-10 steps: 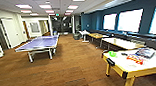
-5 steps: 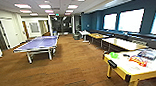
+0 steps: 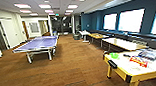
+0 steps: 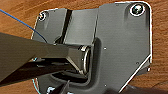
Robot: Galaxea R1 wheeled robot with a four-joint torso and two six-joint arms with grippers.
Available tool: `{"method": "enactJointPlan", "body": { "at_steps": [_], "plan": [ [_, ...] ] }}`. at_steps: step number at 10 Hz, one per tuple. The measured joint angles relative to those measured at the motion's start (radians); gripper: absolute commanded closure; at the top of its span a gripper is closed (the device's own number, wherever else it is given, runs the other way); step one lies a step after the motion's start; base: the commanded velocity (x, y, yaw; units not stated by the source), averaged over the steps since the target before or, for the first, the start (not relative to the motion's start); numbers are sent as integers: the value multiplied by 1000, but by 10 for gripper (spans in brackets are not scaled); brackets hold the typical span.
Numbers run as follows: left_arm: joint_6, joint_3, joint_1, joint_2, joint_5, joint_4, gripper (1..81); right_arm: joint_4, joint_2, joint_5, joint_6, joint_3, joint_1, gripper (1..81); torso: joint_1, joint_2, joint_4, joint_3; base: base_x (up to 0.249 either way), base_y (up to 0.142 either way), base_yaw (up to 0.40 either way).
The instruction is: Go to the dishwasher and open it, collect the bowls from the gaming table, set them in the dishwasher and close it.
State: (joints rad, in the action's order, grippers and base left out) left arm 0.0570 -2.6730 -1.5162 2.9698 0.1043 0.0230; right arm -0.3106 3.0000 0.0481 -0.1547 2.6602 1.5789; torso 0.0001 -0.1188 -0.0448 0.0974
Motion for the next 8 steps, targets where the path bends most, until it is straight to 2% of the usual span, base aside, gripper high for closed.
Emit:
{"method": "enactJointPlan", "body": {
  "at_steps": [5, 8],
  "plan": [
    [0, 0, 0, 0, -1, 0, 10, 0, 0, -3, 0, 0, 0, 10, 0, 0, 0, 0, 0, 0, -27],
    [1, 0, 0, 0, -3, 1, 10, 0, 0, -3, 0, 0, 0, 10, -1, 0, 0, 0, 0, 0, -335]
  ]
}}
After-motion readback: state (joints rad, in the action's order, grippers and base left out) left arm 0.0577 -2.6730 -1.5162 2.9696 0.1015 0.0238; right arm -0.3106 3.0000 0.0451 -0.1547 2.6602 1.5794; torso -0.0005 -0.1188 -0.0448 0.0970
